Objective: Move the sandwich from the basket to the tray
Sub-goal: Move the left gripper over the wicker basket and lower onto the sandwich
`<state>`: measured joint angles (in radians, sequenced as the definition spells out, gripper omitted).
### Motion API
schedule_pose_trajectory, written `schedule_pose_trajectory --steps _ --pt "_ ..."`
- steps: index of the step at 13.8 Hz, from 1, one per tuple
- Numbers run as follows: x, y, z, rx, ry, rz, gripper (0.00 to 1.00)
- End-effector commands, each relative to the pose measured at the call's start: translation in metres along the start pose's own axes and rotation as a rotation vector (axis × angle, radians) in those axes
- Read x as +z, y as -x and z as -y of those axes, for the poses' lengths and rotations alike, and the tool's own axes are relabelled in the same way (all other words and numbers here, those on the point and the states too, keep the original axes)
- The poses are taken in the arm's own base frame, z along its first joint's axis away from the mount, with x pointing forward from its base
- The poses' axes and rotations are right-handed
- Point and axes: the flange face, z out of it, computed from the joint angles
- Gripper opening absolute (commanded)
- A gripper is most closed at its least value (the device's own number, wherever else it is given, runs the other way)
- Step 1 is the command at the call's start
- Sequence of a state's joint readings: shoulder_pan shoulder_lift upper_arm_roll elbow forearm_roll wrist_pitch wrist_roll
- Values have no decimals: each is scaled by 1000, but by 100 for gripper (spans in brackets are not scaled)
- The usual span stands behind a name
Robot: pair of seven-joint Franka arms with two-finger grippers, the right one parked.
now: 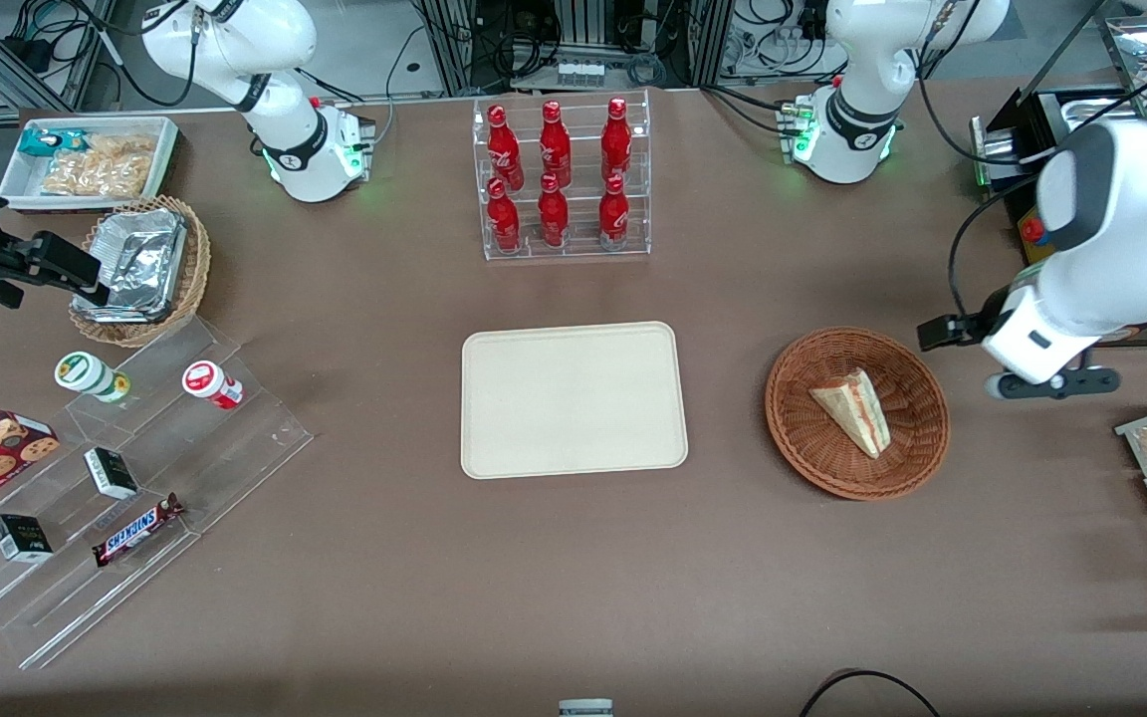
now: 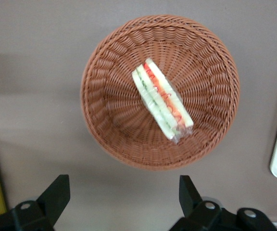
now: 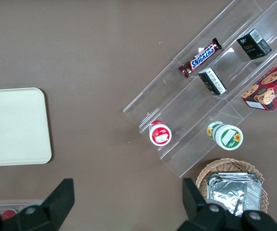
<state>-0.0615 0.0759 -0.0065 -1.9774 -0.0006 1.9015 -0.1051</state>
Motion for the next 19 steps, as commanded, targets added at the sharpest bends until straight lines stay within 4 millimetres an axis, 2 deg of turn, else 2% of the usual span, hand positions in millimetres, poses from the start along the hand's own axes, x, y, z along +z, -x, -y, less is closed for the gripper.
schedule_pose_trajectory --steps 1,2,3,4,5,7,11,15,19 --pt "44 21 -16 7 -13 -60 100" --pt "57 24 -22 -29 -7 -88 100" --pt "65 27 -32 -54 -2 -113 100" --pt "69 25 -35 -117 3 -119 100" --pt "77 23 -38 -210 7 -114 100" --pt "92 17 -58 -385 30 -142 100" --pt "116 6 -67 -616 60 -159 100" --pt "133 -1 -67 -656 65 -151 100" --pt "162 -9 -64 -665 66 -147 100"
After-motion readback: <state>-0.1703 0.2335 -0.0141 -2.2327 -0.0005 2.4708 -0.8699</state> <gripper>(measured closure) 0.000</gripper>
